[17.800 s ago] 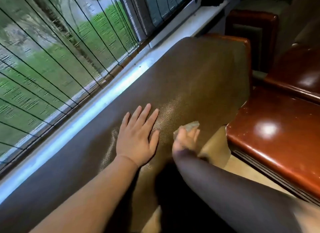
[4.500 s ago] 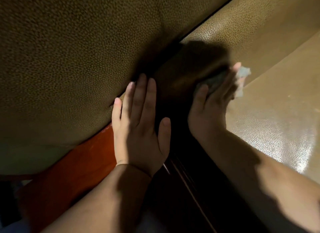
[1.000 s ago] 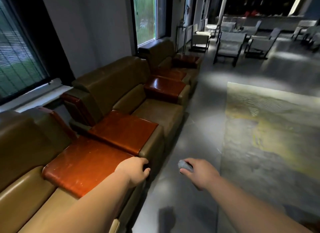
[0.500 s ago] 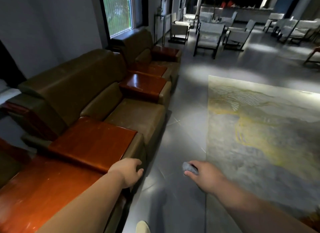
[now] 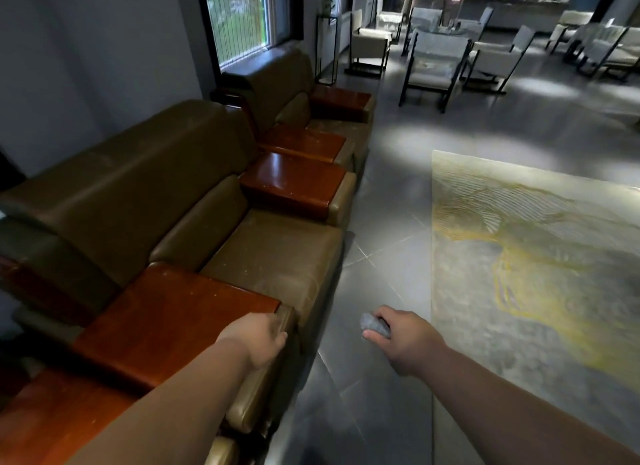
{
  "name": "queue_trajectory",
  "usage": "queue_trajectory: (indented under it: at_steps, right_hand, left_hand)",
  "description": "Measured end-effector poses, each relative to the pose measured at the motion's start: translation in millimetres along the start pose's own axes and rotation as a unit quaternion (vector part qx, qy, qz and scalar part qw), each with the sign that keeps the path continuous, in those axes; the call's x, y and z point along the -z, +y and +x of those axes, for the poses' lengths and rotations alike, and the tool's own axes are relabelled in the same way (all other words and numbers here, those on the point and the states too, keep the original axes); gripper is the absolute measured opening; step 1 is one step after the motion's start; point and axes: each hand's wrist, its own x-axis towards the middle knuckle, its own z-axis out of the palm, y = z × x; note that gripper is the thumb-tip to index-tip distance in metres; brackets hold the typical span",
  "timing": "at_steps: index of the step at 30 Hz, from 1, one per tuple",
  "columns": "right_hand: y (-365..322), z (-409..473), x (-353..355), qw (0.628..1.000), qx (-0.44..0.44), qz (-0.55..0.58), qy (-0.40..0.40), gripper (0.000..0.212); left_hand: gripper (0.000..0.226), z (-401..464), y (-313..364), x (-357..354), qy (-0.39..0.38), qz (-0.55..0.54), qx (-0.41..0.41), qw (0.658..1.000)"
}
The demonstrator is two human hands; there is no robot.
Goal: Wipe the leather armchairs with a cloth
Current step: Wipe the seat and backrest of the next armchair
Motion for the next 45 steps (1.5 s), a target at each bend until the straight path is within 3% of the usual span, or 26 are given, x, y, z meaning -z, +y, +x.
queue_trajectory:
  at_steps: [11,20,25,30,36,45]
  right_hand:
    - [18,123,15,0.998,0.038,0.016,-0.046,0.037]
    - [43,283,55,0.977,0.151,-0.025,-0.150,0.046]
    - [51,356,76,0.961,0.195,-0.065,-0.183,0.037]
    - [51,404,70,0.943,0.229,-0.100,-0.218,0.030]
    - [13,428,45,0.915,0.287,-0.133,-0.248,0.031]
    - [2,483,0,0.902,0.308,-0.149,-0.264,0.037]
  left_hand:
    - [0.040,81,12,31,-0.037,-0.020,0.037,0.998]
    - [0.047,143,46,40,0.032,-0.089,0.187,0.978]
    - [0.037,173,86,33,0.038,-0.128,0.211,0.968]
    - [0.043,191,109,24,0.044,-0.180,0.239,0.953]
    - [0.040,196,77,26,0.058,-0.196,0.294,0.934]
    - [0.043,242,31,14,0.008,-0.180,0.331,0.926]
